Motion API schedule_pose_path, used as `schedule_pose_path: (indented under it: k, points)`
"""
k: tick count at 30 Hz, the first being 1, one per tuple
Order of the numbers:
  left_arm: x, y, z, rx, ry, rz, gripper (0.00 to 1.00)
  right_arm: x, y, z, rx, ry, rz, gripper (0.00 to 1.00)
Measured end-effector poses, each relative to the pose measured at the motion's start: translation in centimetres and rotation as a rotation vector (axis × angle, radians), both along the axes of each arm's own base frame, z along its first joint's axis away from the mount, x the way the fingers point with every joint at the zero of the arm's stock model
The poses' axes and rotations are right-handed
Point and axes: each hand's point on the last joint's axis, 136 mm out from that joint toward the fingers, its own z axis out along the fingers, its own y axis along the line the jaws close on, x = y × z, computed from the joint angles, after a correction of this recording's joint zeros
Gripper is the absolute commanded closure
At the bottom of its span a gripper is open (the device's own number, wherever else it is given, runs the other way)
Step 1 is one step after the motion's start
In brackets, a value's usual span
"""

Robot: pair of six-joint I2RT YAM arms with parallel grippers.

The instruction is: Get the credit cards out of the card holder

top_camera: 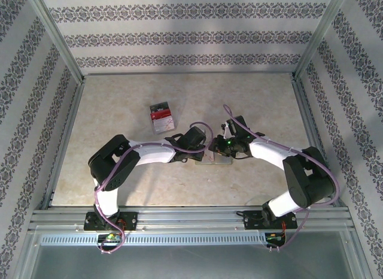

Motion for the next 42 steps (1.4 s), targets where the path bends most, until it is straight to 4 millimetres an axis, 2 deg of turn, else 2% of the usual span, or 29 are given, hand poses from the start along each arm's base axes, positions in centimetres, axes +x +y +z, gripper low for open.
schedule_pose_path:
  k: [10, 32, 42]
  points:
    - [0.0, -0.1, 0.0, -0.009, 0.007, 0.006, 0.93, -0.7, -0.3, -2.2, -0.019, 0.052, 0.004, 0.70]
    - [0.0, -0.1, 0.0, -0.011, 0.008, 0.009, 0.98, -0.5, -0.9, -2.5, -0.009, 0.038, -0.014, 0.69]
    - [0.0, -0.1, 0.0, -0.011, 0.008, 0.009, 0.99, -0.5, -1.1, -1.2, 0.017, 0.002, -0.020, 0.70]
